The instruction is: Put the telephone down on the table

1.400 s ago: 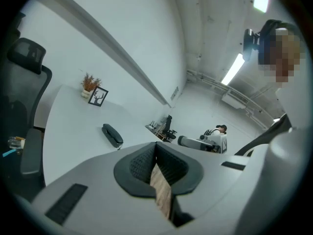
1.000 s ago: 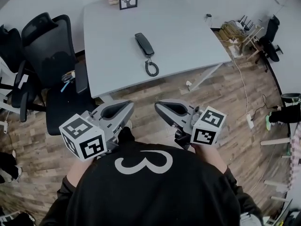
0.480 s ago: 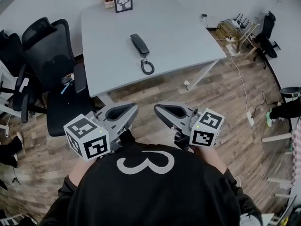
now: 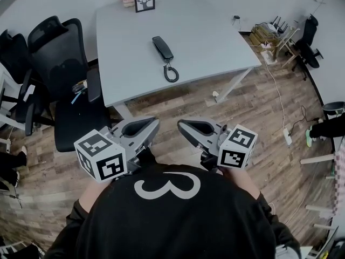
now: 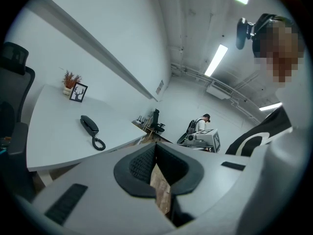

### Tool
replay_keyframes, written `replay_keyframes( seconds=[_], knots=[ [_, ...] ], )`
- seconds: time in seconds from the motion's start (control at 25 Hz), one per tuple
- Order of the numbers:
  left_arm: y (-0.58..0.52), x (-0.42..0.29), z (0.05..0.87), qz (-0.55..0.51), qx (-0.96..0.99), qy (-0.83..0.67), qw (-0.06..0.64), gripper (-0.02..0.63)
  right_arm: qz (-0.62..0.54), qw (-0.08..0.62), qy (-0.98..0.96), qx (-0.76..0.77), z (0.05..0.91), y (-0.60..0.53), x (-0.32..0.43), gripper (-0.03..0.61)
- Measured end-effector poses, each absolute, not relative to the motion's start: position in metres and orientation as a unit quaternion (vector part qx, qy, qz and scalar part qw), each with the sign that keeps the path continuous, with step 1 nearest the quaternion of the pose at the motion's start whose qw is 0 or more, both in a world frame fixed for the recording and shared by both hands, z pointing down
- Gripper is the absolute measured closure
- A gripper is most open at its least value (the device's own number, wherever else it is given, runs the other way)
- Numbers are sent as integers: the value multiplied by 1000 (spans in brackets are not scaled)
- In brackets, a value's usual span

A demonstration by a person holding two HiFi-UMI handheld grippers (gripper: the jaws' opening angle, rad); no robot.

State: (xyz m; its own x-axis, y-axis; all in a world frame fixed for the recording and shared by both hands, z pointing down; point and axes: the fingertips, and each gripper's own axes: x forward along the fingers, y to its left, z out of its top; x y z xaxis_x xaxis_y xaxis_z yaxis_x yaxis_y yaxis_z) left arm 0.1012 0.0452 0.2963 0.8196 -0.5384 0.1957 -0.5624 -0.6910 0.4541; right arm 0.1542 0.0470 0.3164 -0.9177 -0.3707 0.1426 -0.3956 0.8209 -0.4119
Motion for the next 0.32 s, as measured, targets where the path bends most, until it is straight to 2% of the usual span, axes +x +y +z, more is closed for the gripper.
replay_keyframes(
  seconds=[0.32],
  knots=[
    [52, 98, 297, 19, 915, -303, 267, 603, 224, 35, -955, 193, 317, 56, 150, 571]
  ],
)
